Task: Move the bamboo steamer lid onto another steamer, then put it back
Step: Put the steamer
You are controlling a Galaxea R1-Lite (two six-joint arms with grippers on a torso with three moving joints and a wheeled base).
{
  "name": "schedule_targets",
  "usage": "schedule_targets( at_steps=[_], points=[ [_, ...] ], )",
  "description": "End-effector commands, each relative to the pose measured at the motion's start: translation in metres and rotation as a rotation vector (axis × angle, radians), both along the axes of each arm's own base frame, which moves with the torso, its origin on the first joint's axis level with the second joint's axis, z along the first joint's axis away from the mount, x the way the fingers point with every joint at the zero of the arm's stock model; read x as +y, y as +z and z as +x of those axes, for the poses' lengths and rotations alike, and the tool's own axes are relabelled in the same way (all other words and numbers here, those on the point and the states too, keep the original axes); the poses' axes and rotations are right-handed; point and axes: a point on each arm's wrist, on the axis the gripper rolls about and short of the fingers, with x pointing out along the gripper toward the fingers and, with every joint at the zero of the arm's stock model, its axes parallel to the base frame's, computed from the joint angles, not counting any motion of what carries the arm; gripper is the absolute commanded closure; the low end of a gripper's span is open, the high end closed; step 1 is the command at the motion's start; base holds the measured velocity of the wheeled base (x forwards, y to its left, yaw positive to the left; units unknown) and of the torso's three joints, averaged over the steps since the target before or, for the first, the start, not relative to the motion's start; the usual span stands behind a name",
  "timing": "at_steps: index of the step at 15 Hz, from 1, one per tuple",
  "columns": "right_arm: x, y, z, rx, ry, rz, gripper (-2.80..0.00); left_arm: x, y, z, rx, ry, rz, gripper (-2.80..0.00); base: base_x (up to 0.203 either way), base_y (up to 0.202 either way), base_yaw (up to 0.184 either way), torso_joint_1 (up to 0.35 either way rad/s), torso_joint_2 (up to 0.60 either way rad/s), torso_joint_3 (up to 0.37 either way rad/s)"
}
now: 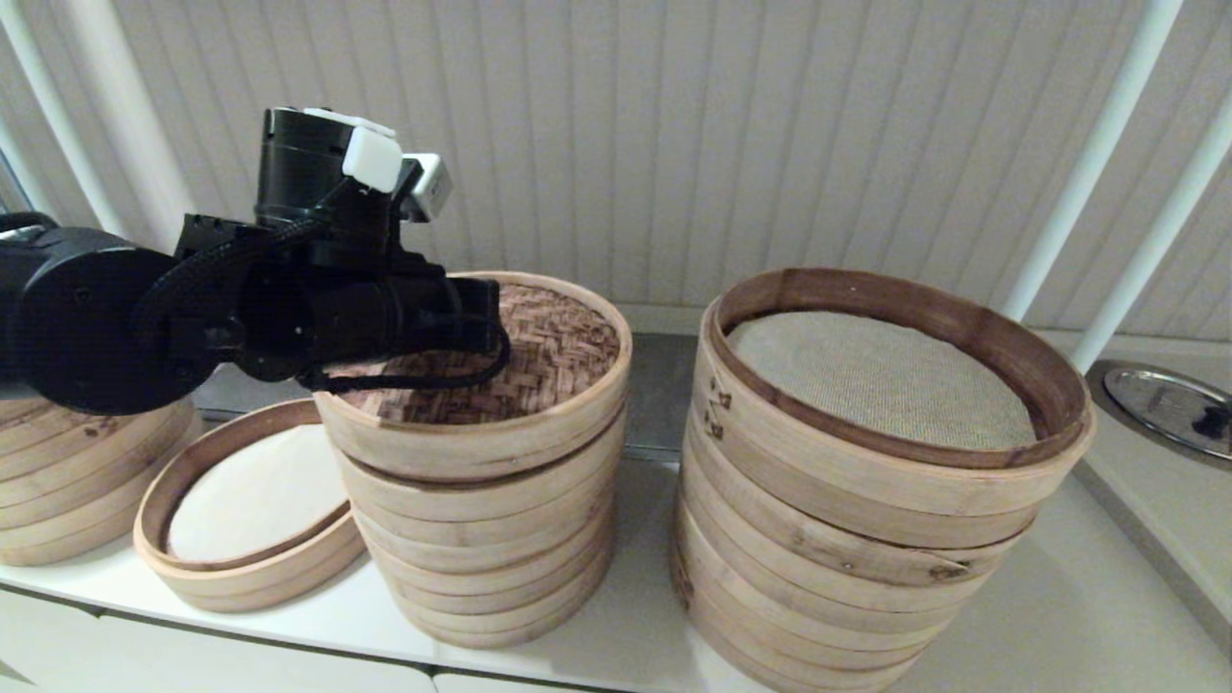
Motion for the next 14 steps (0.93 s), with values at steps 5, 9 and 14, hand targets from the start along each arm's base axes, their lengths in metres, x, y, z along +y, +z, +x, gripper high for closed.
schedule_targets(
  at_steps=[5, 9, 14],
  points=[
    [0.0, -0.0008, 0.0003, 0.003, 0.0, 0.0, 0.0, 0.0045, 0.0013, -0.007, -0.002, 0.0, -0.002, 0.0, 0.0, 0.0, 0.0, 0.0, 0.0, 0.0],
    [0.0, -0.0008, 0.0003, 0.003, 0.0, 0.0, 0.0, 0.0045, -0.0044, -0.0061, 0.013, 0.001, 0.006, 0.0, 0.0, 0.0, 0.0, 0.0, 0.0, 0.0],
    [0.0, -0.0008, 0.0003, 0.003, 0.0, 0.0, 0.0, 0.0046, -0.0075, -0.0039, 0.022, 0.001, 0.008, 0.0, 0.0, 0.0, 0.0, 0.0, 0.0, 0.0]
  ],
)
